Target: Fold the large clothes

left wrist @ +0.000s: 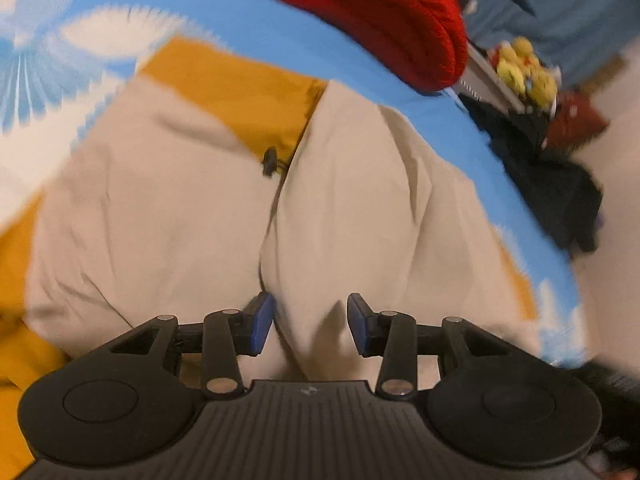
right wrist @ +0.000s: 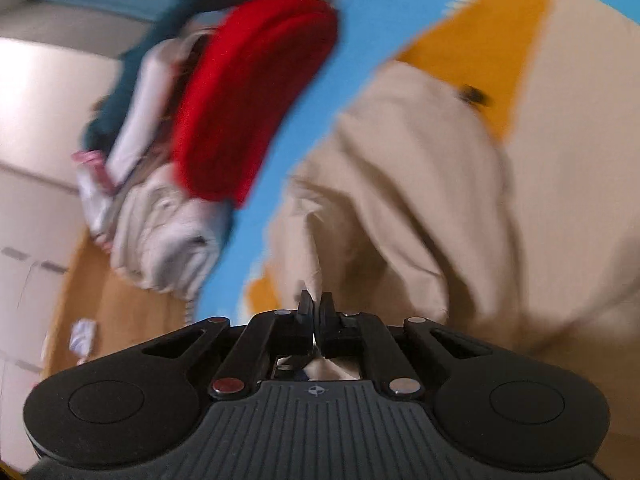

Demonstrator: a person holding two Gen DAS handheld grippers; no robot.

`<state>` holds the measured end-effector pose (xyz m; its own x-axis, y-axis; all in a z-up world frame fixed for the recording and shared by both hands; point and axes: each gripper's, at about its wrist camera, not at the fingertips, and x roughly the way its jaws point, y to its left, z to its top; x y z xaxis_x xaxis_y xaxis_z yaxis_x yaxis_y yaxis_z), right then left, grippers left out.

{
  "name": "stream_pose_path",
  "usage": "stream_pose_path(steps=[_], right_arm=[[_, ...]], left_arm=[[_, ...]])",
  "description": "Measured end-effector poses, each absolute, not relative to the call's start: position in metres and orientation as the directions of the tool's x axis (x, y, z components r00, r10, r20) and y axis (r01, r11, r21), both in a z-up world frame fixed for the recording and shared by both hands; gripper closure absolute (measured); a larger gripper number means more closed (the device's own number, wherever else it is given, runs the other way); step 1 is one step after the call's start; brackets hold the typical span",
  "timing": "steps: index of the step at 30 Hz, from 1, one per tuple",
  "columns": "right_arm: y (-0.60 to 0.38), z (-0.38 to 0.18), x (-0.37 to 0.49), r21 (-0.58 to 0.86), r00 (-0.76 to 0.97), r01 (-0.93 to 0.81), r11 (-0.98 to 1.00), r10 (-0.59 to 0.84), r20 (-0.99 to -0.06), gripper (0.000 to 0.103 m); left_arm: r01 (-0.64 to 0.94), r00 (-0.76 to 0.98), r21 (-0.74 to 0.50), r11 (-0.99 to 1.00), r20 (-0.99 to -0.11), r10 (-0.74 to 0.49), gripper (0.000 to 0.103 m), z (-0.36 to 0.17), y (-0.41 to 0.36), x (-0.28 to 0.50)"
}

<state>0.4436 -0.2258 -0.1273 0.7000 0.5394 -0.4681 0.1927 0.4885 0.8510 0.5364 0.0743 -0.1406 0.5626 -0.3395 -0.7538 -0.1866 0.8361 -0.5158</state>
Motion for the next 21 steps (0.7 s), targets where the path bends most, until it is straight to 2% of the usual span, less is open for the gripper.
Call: stream_pose_path(steps=[1, 2, 4, 6, 9, 12, 15, 18, 19, 21], right_arm=[[-0.229, -0.132, 0.443, 0.850, 0.689, 0.234, 0.473, 0.536, -0.488, 0.101], [-0.231, -0.136, 0.442, 0.835, 0.676, 0.279, 0.475, 0.520, -0.522, 0.101], [-0.235, -0.139, 0.440, 0.800, 0.667, 0.328, 0.502, 0.477, -0.573, 0.101], [-0.237, -0.145, 0.439, 0.778, 0.650, 0.375, 0.504, 0.455, -0.608, 0.100], [-0.237, -0.155, 0.438, 0.773, 0.635, 0.403, 0.490, 0.459, -0.622, 0.100], [-0.231, -0.156, 0.439, 0.761, 0.610, 0.408, 0.505, 0.470, -0.638, 0.100], [-0.224, -0.162, 0.443, 0.718, 0.563, 0.413, 0.560, 0.462, -0.685, 0.100], [-0.219, -0.163, 0.443, 0.690, 0.540, 0.418, 0.591, 0.450, -0.712, 0.101], [-0.219, -0.161, 0.443, 0.685, 0.537, 0.414, 0.600, 0.446, -0.716, 0.100], [-0.218, -0.154, 0.443, 0.665, 0.539, 0.409, 0.625, 0.423, -0.729, 0.094]], left_arm=[[-0.197, 0.559, -0.542, 0.817, -0.747, -0.360, 0.061, -0.143, 0.077, 0.536], [-0.201, 0.555, -0.552, 0.809, -0.745, -0.370, 0.071, -0.144, 0.078, 0.536], [-0.188, 0.545, -0.566, 0.803, -0.740, -0.394, 0.101, -0.146, 0.078, 0.536], [-0.171, 0.557, -0.565, 0.807, -0.731, -0.394, 0.101, -0.141, 0.079, 0.535], [-0.173, 0.591, -0.510, 0.842, -0.738, -0.326, 0.102, -0.129, 0.081, 0.530], [-0.209, 0.540, -0.406, 0.890, -0.807, -0.241, 0.101, -0.136, 0.076, 0.530], [-0.235, 0.499, -0.382, 0.894, -0.836, -0.226, 0.101, -0.147, 0.075, 0.529], [-0.204, 0.519, -0.361, 0.910, -0.828, -0.213, 0.095, -0.136, 0.072, 0.530], [-0.197, 0.524, -0.352, 0.915, -0.827, -0.205, 0.090, -0.134, 0.071, 0.529], [-0.190, 0.533, -0.338, 0.922, -0.824, -0.192, 0.086, -0.131, 0.070, 0.527]])
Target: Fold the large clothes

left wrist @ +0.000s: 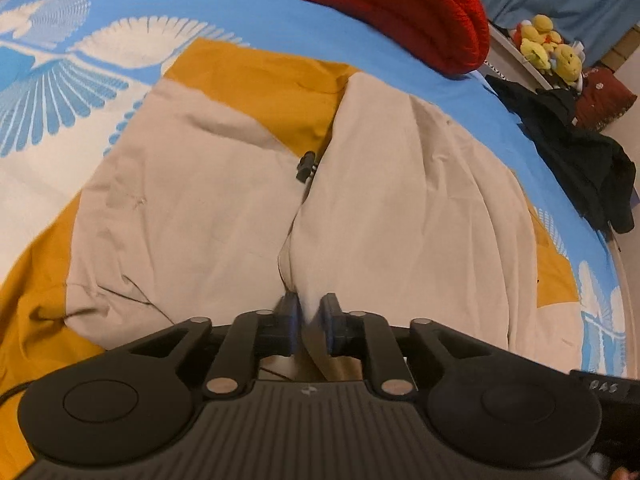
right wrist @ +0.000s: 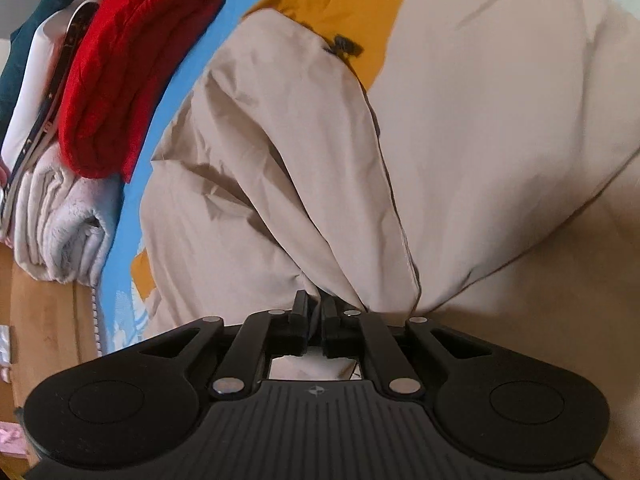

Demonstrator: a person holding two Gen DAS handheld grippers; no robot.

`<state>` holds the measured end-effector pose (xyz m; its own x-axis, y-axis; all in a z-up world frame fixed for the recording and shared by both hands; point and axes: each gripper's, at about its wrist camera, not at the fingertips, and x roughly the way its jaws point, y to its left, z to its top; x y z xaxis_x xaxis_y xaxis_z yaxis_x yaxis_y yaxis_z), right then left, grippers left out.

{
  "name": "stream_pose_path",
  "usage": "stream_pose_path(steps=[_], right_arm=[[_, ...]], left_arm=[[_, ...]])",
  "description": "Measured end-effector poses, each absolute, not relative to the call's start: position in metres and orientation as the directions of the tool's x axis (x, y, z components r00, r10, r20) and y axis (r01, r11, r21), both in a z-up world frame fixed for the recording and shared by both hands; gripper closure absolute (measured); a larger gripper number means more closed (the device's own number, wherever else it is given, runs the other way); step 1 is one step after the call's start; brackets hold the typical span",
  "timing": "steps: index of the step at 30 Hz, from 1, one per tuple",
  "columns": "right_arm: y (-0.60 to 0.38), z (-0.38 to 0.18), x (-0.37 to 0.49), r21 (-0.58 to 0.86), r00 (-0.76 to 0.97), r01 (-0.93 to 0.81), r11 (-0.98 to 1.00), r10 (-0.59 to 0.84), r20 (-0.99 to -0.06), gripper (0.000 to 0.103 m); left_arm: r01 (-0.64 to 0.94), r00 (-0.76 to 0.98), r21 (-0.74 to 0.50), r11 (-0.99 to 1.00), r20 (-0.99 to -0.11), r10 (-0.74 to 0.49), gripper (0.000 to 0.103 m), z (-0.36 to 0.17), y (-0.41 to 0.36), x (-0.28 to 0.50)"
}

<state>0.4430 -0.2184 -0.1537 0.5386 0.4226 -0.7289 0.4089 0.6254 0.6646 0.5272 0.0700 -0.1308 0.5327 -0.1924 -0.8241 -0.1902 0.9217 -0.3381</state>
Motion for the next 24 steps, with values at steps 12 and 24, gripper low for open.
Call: stream_pose_path(steps=[12, 24], right_arm=[[-0.237, -0.107, 0.429, 0.483, 0.661, 0.407, 0.775, 0.115, -0.741, 0.072], [-0.205, -0.126, 0.443, 0.681, 0.575, 0.178, 0.710, 0.486, -0.658, 0.072]], left_arm=[[0.063, 0.685, -0.336, 0.940, -0.670, -0.285, 0.074, -0.087, 0.038, 0.519], [0.083, 0.563, -0.374, 0.924, -0.747, -0.353, 0.074, -0.109, 0.033, 0.524]])
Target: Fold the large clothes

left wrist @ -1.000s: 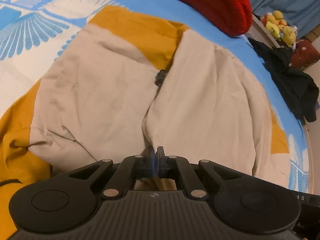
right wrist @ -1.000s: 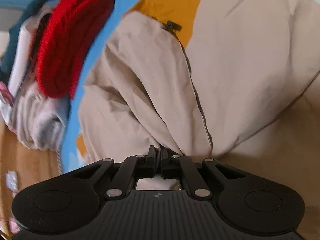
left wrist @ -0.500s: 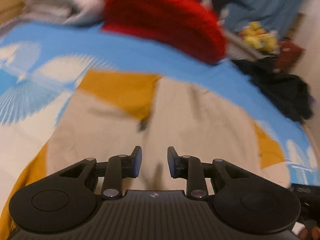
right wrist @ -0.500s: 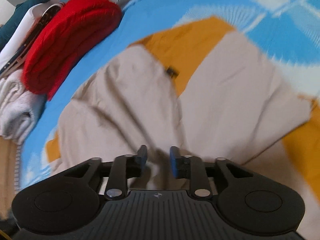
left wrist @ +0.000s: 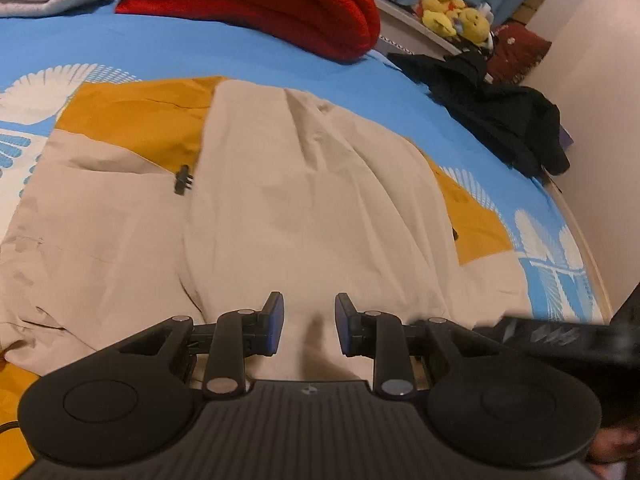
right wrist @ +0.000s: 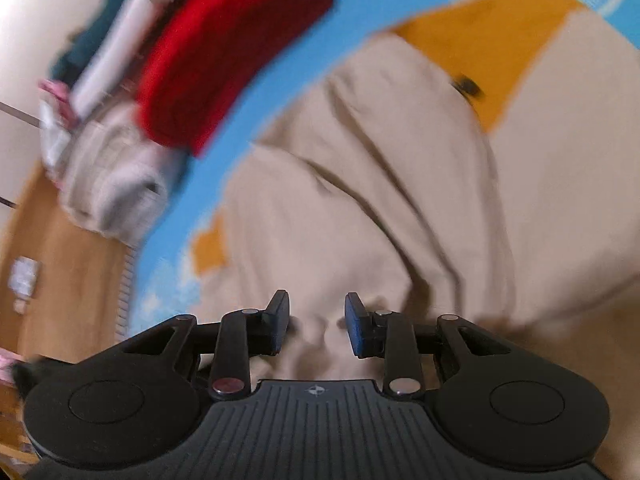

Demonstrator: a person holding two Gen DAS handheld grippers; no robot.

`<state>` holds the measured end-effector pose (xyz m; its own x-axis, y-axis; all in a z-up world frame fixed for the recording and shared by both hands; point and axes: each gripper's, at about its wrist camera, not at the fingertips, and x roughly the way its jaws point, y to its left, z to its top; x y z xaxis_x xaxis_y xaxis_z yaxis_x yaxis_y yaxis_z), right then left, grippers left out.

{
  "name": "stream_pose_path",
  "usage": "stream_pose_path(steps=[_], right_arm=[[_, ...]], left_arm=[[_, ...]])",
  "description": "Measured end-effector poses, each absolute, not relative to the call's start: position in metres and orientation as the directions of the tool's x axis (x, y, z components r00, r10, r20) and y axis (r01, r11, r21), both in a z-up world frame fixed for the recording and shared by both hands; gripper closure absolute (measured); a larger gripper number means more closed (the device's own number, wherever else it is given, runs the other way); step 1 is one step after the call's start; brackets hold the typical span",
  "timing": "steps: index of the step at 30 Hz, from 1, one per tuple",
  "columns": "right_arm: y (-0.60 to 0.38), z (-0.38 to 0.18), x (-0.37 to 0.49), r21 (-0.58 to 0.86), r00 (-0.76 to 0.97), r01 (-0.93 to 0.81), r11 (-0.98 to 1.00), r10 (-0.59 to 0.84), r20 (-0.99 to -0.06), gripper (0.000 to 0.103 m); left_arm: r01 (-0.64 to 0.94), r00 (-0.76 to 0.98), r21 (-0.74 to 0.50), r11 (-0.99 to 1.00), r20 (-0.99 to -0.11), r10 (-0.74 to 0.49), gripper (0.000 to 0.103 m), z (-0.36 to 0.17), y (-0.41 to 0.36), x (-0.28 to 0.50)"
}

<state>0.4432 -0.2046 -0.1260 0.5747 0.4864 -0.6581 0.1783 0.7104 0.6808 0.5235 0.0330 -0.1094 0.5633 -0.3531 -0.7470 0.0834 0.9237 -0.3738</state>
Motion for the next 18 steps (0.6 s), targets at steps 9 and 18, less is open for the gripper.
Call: stream_pose_path(steps=[9, 18], right_arm=[[-0.216, -0.141, 0.442, 0.548, 0.529, 0.300, 0.781, 0.341, -0.777, 0.082], [-0.223, -0.145, 0.441, 0.550, 0.540, 0.310, 0.775, 0.332, -0.773, 0.080]], left_arm=[[0.032, 0.507, -0.288, 0.957, -0.821, -0.264, 0.074, -0.119, 0.040, 0.531], [0.052, 0.487, -0.201, 0.978, -0.850, -0.201, 0.080, -0.128, 0.033, 0.525]])
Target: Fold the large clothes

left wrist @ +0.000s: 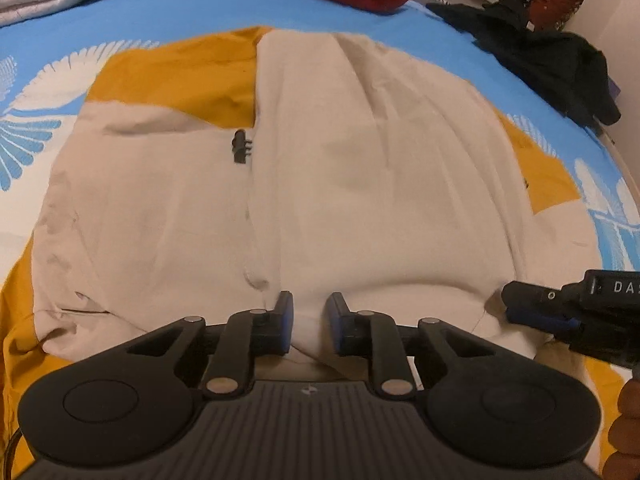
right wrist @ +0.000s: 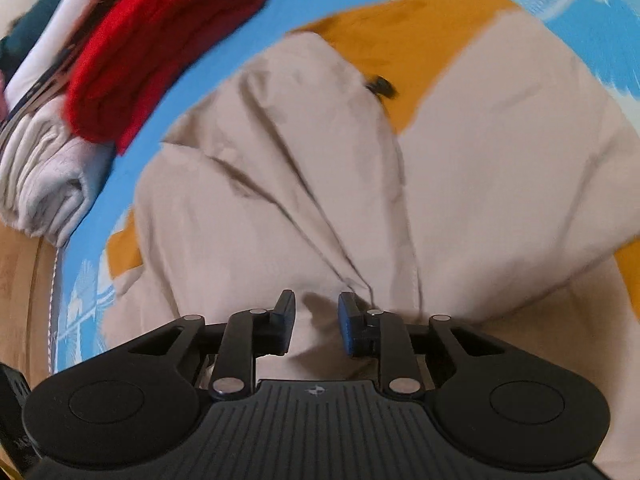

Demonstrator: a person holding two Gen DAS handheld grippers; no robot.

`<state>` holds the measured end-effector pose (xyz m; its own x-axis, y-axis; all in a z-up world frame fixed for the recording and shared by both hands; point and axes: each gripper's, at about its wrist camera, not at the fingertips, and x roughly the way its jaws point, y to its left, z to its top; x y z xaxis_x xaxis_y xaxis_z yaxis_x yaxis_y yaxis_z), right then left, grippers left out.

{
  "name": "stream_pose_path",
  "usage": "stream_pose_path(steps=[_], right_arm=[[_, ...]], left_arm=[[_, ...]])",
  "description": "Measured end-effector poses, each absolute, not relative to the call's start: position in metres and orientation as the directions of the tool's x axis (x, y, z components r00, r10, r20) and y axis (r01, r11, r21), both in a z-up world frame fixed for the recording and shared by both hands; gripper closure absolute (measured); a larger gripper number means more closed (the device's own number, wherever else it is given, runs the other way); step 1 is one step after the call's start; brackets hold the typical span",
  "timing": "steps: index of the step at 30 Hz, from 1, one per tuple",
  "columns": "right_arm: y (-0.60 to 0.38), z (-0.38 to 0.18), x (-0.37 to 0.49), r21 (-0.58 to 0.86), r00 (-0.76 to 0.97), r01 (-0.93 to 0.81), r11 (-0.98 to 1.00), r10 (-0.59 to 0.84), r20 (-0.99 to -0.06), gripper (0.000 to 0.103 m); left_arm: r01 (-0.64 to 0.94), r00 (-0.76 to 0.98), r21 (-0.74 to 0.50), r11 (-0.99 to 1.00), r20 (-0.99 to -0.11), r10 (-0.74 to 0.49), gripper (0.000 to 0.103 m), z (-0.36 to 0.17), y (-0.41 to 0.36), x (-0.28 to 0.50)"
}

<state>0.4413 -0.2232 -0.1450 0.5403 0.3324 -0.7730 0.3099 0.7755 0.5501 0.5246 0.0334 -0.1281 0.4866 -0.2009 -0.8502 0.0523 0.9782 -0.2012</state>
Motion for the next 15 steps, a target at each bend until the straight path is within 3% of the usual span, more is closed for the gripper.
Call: stream_pose_path(steps=[3, 8, 13, 15], right_arm=[[-0.225, -0.137, 0.439, 0.552, 0.558, 0.320, 0.770, 0.318, -0.767, 0.080], [-0.231, -0.142, 0.435, 0.506, 0.536, 0.359, 0.784, 0.271, -0.800, 0.084], [-0.231, -0.114, 0.424, 0.428, 0.566, 0.359, 0.829, 0.171, -0.806, 0.077], [-0.235, -0.098, 0.414, 0.407, 0.605, 0.344, 0.846, 0.133, -0.785, 0.076]], left_arm=[[0.065, 0.511, -0.227, 0.972, -0.829, -0.228, 0.077, -0.117, 0.034, 0.522], [0.045, 0.443, -0.226, 0.973, -0.868, -0.222, 0.076, -0.122, 0.040, 0.526], [0.047, 0.546, -0.197, 0.979, -0.816, -0.190, 0.063, -0.073, 0.054, 0.510], [0.035, 0.589, -0.199, 0.979, -0.788, -0.181, 0.062, -0.052, 0.064, 0.500]])
